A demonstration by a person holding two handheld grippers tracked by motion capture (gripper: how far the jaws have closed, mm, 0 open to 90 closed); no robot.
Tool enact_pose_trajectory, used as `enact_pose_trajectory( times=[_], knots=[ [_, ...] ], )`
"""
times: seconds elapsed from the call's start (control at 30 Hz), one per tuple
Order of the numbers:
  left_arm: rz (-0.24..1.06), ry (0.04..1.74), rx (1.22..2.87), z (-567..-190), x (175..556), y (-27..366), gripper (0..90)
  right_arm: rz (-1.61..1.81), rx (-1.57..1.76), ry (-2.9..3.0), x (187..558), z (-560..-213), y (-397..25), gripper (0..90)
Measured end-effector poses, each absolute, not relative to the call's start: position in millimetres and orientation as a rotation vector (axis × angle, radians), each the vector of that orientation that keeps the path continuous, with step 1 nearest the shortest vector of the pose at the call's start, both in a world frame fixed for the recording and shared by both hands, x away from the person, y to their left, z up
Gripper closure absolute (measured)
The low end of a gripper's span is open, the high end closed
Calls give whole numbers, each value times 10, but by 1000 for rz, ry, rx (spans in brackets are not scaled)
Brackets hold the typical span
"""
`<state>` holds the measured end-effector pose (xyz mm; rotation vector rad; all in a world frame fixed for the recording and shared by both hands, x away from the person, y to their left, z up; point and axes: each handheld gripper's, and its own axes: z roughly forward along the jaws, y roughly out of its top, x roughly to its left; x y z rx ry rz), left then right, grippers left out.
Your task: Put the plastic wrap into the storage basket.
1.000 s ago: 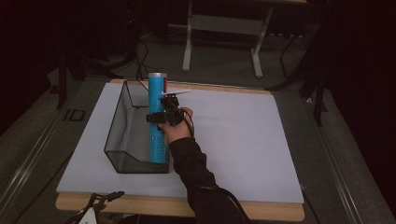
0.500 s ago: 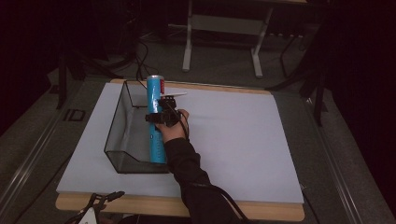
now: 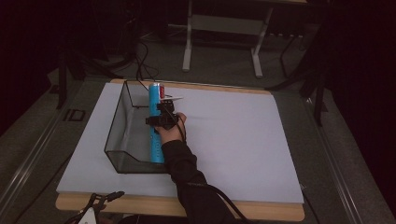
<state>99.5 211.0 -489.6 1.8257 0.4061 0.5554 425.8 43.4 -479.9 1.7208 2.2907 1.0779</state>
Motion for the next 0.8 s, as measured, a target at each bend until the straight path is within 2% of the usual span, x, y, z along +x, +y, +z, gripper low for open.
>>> enact_pose_trajectory(
  times=[0.5,0.6,0.8],
  knots=[
    [559,405,1835,-4900,995,2101,3,1087,1587,2288,4205,-4633,316,264],
    [560,406,1834,-4900,995,2100,3,1126,1539,2327,4184,-4586,256,166],
    [557,407,1839,-4904,997,2095,3,1124,1345,2403,4066,-4542,134,135]
  ],
)
